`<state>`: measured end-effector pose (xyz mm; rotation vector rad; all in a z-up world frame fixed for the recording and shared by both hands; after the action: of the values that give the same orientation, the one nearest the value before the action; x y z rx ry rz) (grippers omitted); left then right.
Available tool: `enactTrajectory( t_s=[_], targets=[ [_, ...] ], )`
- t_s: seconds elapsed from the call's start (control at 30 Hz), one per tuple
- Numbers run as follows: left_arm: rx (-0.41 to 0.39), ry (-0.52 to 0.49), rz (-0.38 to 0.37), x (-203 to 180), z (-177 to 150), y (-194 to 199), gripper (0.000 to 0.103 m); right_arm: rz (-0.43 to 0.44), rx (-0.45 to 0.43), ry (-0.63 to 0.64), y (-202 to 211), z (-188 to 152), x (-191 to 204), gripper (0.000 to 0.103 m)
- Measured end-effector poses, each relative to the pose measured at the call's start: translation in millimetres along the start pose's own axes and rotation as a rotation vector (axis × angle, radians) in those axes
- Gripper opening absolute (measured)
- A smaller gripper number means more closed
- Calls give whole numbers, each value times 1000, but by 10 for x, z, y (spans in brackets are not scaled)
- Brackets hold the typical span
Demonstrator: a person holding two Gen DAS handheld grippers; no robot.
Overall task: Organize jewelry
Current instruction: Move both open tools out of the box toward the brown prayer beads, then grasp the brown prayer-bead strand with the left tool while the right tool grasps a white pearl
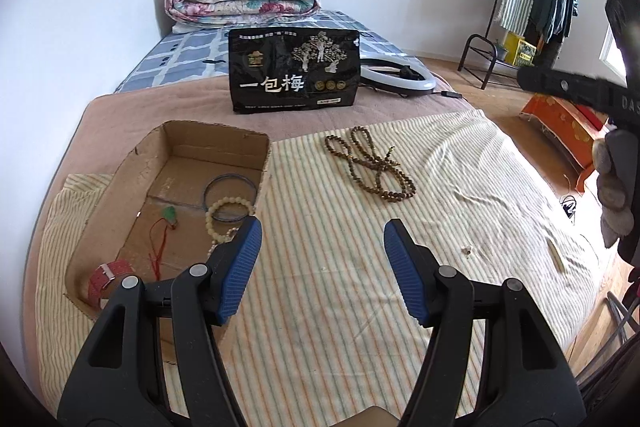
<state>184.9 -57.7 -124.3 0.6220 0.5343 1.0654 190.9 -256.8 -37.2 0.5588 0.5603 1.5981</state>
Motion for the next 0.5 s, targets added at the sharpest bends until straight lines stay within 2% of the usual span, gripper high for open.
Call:
enactTrajectory(
  t_s=[0.3,0.5],
  targets=[
    [36,-2,-23,-163,90,-265,65,-17,56,49,88,-470,-309,103],
    [63,1,-51,-285,161,-483,65,10,104,70,49,-799,-408,101]
  ],
)
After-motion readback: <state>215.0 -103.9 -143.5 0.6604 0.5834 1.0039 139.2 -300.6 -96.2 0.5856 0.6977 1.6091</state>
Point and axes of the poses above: each gripper's, at about its wrist camera, not at the fingertips, and y roughly against the way its jaws point, x to its left, z to its top, the point moved 3 cm from there along -y, roughly the way its jaws point, and after that the axes turned 1 degree about -z, right-handed, at the moved point
